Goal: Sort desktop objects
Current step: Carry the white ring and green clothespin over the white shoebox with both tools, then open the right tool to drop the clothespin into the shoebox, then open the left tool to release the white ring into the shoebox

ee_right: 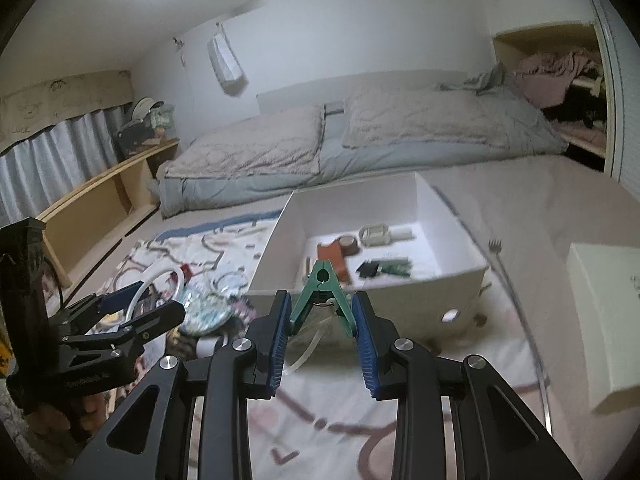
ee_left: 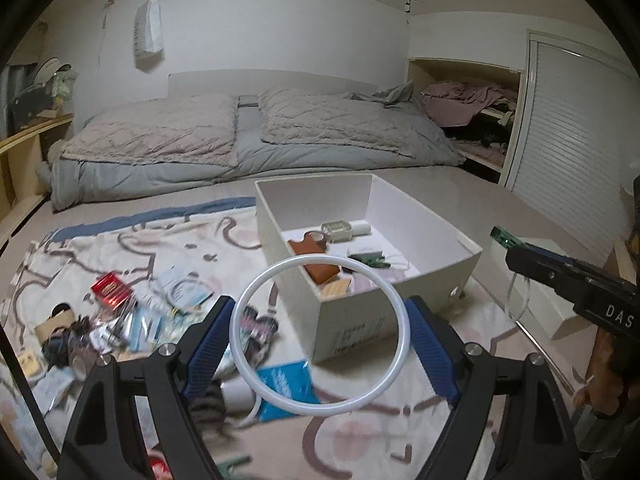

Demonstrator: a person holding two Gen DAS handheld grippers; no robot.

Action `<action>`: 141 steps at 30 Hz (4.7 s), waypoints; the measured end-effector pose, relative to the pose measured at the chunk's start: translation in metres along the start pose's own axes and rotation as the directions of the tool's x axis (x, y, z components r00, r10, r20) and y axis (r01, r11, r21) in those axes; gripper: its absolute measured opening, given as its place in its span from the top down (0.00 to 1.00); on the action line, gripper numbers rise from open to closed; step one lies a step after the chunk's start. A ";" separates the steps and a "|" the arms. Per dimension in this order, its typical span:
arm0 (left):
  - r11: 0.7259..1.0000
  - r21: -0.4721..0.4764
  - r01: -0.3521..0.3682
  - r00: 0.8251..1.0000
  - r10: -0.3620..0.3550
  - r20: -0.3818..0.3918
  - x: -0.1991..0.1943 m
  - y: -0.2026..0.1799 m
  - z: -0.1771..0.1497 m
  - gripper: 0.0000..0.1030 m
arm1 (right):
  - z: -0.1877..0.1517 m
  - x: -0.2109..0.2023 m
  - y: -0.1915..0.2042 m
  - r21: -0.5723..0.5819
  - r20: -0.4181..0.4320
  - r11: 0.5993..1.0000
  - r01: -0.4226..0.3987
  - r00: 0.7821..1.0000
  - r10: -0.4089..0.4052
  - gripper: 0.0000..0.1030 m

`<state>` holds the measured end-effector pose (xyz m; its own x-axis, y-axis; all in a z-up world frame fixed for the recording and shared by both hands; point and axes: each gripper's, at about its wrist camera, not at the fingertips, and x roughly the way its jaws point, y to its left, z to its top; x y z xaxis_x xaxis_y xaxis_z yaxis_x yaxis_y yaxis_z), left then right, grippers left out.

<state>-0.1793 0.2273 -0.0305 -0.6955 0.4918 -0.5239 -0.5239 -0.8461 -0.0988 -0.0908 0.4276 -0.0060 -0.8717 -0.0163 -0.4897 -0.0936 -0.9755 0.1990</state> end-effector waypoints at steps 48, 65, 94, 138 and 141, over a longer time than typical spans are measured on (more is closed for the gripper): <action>0.999 -0.005 0.038 0.997 -0.039 -0.061 0.135 -0.016 0.054 0.18 | 0.115 0.228 -0.072 -0.032 -0.292 0.980 0.195 0.936 -0.196 0.69; 0.999 -0.035 0.021 0.994 -0.025 -0.103 0.149 -0.007 0.049 0.17 | 0.112 0.251 -0.075 -0.059 -0.312 0.978 0.202 0.927 -0.210 0.17; 0.998 -0.047 0.050 0.989 -0.056 -0.139 0.169 -0.036 0.054 0.18 | 0.089 0.133 -0.089 0.030 -0.104 0.981 0.193 0.977 -0.189 0.00; 0.997 -0.059 0.041 0.978 -0.052 -0.202 0.168 -0.055 0.050 0.02 | 0.033 0.057 -0.086 0.046 0.022 0.976 0.214 0.976 -0.215 0.00; 0.997 -0.063 0.038 0.981 -0.049 -0.188 0.162 -0.051 0.050 0.02 | 0.032 0.055 -0.085 0.057 0.017 0.976 0.212 0.977 -0.213 0.00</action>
<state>-0.2899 0.3604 -0.0684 -0.5640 0.4853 -0.6681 -0.5179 -0.8381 -0.1716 -0.1463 0.5166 -0.0233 -0.8397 0.1960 -0.5065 -0.3036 -0.9427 0.1385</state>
